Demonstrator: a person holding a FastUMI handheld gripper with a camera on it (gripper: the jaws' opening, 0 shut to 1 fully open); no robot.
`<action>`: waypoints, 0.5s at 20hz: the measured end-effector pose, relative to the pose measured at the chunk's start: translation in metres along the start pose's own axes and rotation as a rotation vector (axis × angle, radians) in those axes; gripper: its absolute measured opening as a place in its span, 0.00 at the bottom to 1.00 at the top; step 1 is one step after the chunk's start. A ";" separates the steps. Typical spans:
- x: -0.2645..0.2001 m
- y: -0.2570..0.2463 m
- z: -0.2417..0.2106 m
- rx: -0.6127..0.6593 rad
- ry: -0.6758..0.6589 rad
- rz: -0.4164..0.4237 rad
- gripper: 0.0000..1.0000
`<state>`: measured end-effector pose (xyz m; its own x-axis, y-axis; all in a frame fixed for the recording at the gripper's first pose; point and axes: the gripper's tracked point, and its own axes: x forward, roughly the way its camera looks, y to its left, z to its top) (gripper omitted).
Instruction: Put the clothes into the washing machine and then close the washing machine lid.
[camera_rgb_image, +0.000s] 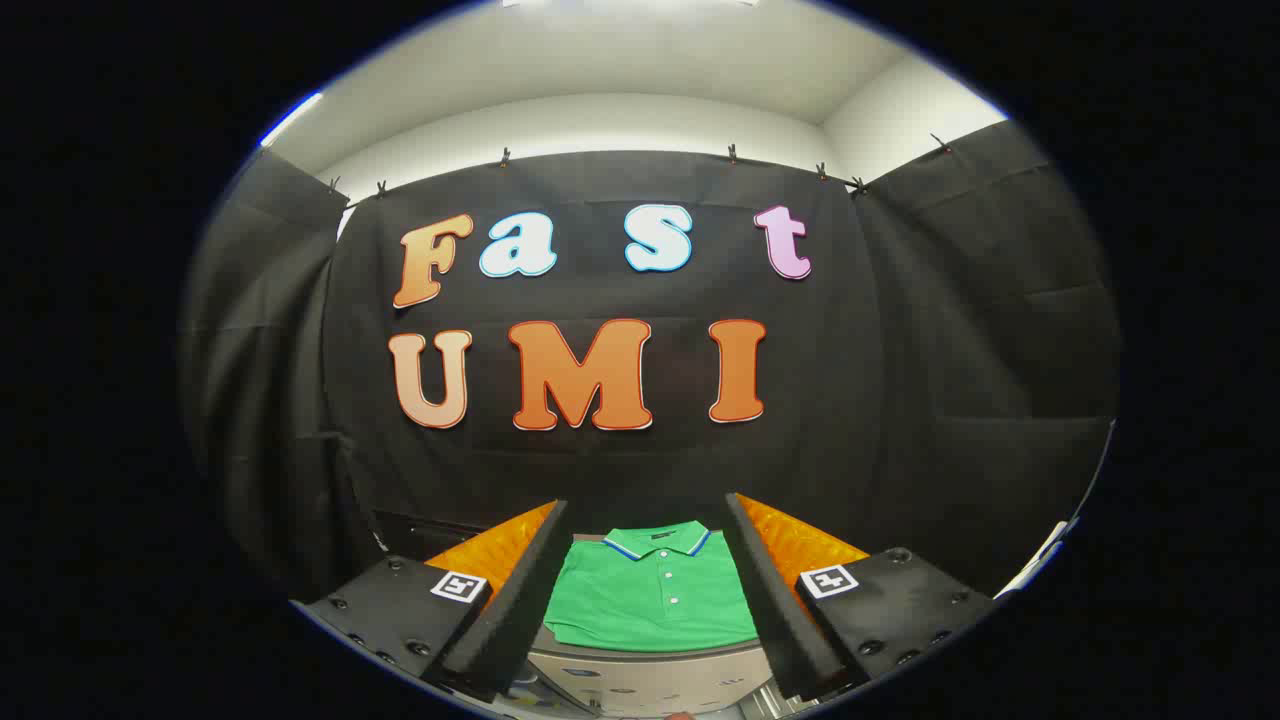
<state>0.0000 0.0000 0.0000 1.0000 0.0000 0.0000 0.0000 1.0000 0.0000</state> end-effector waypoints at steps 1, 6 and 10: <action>0.002 0.000 0.000 -0.006 0.002 -0.005 0.98; 0.010 0.002 -0.003 -0.008 0.010 -0.009 0.98; 0.018 0.007 -0.002 -0.028 0.012 -0.009 0.98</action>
<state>0.0180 0.0069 -0.0016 0.9999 -0.0091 -0.0115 0.0087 0.9996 -0.0277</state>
